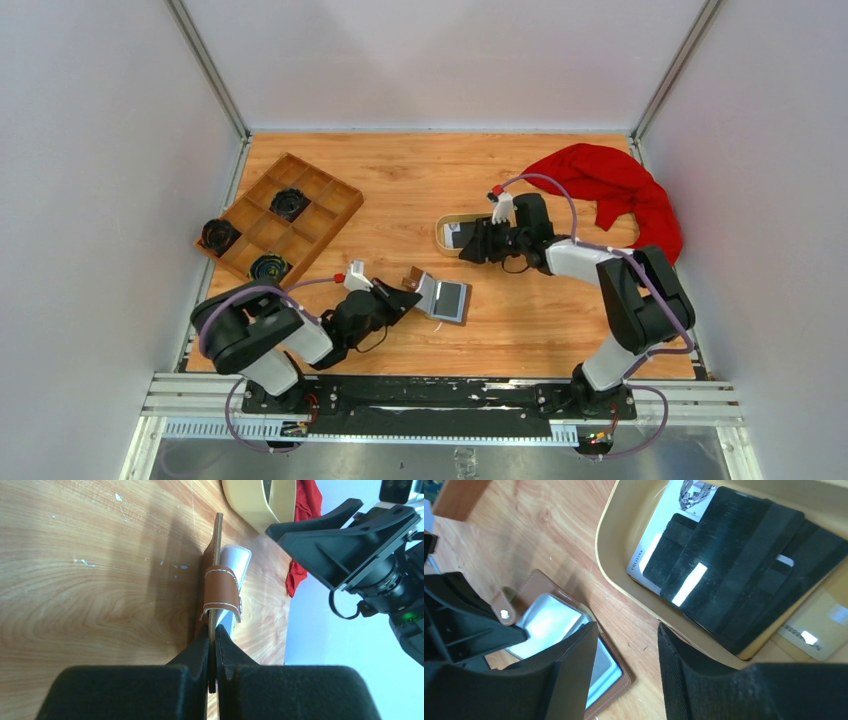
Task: Put the credit cards into the card holder
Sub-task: Turn over the card holder at the center of the board.
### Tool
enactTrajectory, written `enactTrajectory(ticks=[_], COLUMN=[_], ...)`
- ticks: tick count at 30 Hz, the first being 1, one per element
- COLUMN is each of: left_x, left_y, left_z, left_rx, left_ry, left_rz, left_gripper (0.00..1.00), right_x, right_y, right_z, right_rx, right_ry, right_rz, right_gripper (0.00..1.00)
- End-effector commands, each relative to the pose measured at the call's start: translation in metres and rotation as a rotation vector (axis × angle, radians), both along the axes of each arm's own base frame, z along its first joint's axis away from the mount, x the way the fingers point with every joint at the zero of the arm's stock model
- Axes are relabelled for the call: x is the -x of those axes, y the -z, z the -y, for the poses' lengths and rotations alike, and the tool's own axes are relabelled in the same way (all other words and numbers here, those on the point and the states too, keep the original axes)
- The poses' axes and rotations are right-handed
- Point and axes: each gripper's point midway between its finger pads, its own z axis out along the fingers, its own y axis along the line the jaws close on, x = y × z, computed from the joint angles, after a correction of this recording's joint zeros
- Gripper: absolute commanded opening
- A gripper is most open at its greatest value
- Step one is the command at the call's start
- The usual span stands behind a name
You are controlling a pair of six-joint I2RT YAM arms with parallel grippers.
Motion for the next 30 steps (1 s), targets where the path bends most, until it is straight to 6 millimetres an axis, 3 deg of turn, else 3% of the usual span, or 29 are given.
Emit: enactTrajectory(ticks=[1,4,8,30], left_x=[-0.013,-0.016,-0.022,-0.031], left_y=[-0.016,-0.013,-0.014,-0.01], left_z=[0.009,0.015,0.024,0.032], left_rx=[0.064,0.083,0.131,0.112], left_ry=[-0.04,-0.047,-0.054,-0.076], left_rz=[0.077,0.088,0.108,0.11], left_gripper=[0.0,0.0,0.0,0.0], right_x=[0.007,0.041,0.067,0.077], right_y=[-0.012,-0.025,-0.03,0.015], right_z=[0.006,0.005,0.014,0.015], right_rx=[-0.07,-0.134,-0.172,-0.18], right_ry=[-0.01,-0.057,-0.038,0.062], right_rz=[-0.063,-0.14,-0.21,-0.45], right_gripper=[0.52,0.55,0.59,0.56])
